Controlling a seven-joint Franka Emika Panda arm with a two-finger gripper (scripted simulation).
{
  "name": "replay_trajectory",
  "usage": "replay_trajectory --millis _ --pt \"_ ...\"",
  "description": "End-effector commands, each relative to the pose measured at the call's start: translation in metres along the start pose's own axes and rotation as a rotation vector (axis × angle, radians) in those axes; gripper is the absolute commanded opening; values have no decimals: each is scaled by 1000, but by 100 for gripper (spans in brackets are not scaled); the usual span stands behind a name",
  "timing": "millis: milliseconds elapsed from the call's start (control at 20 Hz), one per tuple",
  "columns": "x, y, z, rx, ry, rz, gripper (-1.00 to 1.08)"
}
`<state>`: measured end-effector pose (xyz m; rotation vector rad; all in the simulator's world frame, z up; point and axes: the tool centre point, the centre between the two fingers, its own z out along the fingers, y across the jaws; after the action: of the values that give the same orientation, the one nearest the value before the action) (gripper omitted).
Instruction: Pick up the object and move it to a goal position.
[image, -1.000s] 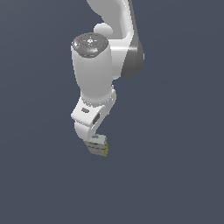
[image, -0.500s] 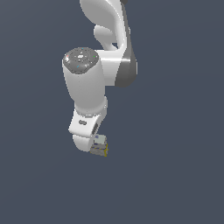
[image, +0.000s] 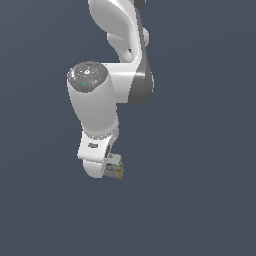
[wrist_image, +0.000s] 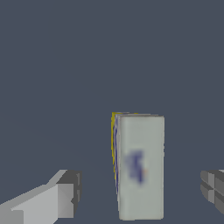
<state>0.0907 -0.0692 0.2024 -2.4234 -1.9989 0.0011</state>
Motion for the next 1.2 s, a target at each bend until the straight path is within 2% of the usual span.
replay_trajectory --millis 0,250,750,1050,1100,1150 --pt "0 1 0 -1 0 -7 100" --pt "0 0 6 0 0 -3 100" --pt "0 -1 49 -1 1 -7 100" --pt "0 1 50 -1 1 -7 100" --pt "0 1 50 -1 1 -7 -100" --pt "0 1 50 -1 1 -7 -100"
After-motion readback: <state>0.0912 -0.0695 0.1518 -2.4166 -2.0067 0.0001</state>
